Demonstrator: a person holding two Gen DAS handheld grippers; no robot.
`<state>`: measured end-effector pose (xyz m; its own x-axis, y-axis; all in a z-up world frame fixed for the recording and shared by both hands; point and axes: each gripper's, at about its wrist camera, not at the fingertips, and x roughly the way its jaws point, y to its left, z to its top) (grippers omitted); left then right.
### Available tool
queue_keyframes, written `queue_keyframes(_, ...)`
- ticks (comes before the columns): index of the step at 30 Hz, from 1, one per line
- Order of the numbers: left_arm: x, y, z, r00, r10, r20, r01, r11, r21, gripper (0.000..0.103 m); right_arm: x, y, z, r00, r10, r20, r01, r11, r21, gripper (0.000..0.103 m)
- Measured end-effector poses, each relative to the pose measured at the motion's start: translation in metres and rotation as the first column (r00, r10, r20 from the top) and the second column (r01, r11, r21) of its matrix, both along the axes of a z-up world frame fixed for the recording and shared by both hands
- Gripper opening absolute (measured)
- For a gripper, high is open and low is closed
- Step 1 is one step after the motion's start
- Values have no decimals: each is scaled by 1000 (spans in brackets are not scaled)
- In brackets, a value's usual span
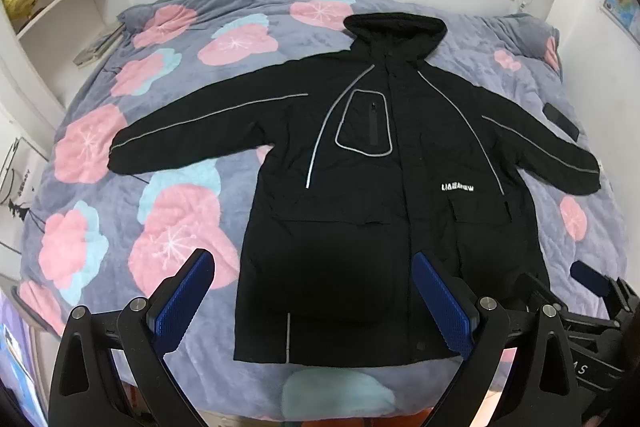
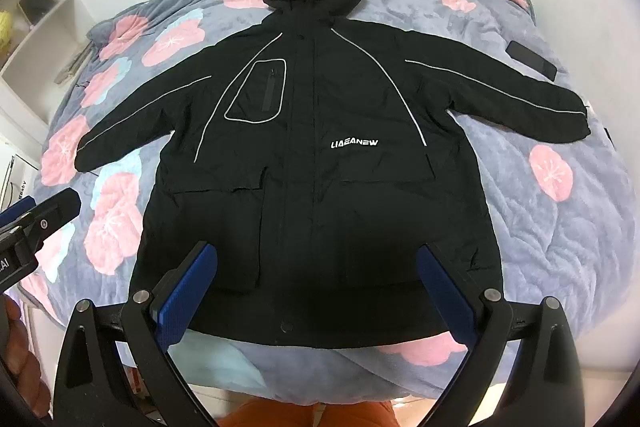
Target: Fold large clothes
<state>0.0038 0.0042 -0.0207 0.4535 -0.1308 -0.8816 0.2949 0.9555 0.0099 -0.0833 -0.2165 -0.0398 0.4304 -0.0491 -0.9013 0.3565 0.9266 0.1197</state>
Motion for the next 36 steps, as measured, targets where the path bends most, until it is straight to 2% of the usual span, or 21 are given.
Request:
queue_keyframes(3, 0, 2, 0, 1000, -21, -14, 21, 999, -24, 99, 0, 4, 2, 1000, -2, 15, 2, 1000, 13, 101)
queue_keyframes(8, -2, 3, 7, 999, -45, 23, 45, 999, -14, 99, -1, 9, 11, 999, -18, 42, 18, 1000, 5, 101)
queue_keyframes(13, 0, 10, 9, 996, -84, 5, 84, 992, -94, 99, -3, 15, 14, 998, -42, 47, 42, 999, -10, 101)
queue_keyframes(19, 3, 16, 6, 996, -87, -14, 85, 988, -126, 99, -7, 18, 14, 997, -64, 52, 65, 998, -15, 101)
queue_keyframes(24, 11, 41, 6, 999, -25, -32, 19, 984, -179, 99, -4, 23, 18, 995, -67, 67, 68, 998, -8, 101)
queue_keyframes(30, 23, 74, 16, 998, 64, 22, -57, 971, -234, 99, 11, 40, 28, 995, -22, 93, 25, 999, -30, 101)
queue_keyframes(32, 30, 89, 16, 993, 111, 36, -98, 963, -253, 99, 19, 48, 32, 995, 2, 101, 2, 999, -47, 101)
queue_keyframes(36, 52, 129, 6, 974, 227, 24, -209, 929, -306, 99, 35, 62, 36, 993, 50, 110, -42, 996, -77, 101)
